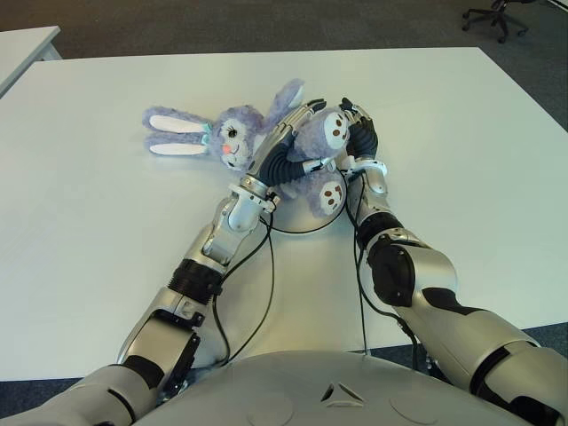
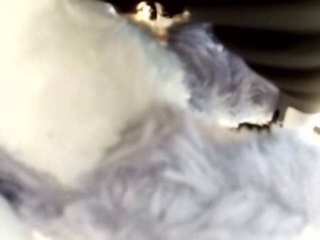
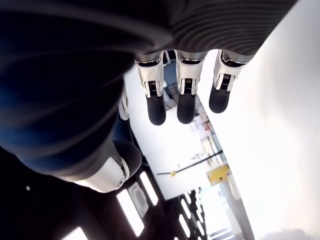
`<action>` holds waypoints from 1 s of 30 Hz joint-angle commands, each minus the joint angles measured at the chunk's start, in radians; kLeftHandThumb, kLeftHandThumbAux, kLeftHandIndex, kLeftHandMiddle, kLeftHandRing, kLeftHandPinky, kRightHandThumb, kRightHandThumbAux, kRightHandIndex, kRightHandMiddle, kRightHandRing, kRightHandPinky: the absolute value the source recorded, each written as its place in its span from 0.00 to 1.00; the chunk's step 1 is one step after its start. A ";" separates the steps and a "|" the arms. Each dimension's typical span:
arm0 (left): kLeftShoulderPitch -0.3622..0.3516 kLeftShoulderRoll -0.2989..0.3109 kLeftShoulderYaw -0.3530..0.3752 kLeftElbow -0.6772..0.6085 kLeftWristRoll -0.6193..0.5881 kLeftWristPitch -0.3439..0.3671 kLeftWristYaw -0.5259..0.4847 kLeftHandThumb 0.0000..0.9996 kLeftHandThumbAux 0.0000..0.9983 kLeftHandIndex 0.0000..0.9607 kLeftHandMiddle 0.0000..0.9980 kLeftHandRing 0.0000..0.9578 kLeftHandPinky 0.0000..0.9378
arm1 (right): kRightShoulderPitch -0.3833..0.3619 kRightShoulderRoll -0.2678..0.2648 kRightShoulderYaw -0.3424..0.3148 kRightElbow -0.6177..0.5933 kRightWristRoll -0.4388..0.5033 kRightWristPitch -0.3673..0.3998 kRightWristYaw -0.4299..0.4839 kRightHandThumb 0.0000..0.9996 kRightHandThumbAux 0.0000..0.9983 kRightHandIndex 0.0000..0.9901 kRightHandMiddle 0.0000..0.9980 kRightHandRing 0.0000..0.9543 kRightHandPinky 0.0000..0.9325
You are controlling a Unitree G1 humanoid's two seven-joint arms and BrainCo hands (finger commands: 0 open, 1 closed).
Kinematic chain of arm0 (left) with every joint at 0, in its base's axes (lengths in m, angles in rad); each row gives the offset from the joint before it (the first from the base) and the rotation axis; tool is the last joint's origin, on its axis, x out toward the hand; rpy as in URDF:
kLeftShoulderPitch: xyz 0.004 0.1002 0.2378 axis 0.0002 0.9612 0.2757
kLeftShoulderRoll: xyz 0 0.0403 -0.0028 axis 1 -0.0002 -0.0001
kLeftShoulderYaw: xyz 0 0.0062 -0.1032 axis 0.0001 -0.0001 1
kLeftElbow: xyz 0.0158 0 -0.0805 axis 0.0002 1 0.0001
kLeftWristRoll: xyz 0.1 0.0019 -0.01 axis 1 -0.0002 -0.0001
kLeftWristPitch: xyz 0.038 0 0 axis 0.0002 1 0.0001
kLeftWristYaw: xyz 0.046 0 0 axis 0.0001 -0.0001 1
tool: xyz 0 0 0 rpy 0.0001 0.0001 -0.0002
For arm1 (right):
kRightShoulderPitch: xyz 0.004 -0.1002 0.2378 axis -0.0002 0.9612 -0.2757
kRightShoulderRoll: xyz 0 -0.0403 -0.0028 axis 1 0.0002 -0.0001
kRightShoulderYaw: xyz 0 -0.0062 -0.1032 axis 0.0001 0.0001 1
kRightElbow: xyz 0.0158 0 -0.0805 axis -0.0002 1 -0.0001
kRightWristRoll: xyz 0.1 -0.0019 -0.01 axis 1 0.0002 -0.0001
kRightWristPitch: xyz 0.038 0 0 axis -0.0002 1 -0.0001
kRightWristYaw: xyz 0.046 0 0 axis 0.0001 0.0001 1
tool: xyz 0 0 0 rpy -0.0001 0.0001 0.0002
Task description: Put the doll into the plate.
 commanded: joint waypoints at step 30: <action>0.101 0.060 -0.008 0.050 0.009 -0.078 -0.007 0.23 0.35 0.00 0.01 0.02 0.00 | 0.093 0.024 0.008 0.049 0.003 0.077 -0.020 0.68 0.74 0.40 0.10 0.09 0.10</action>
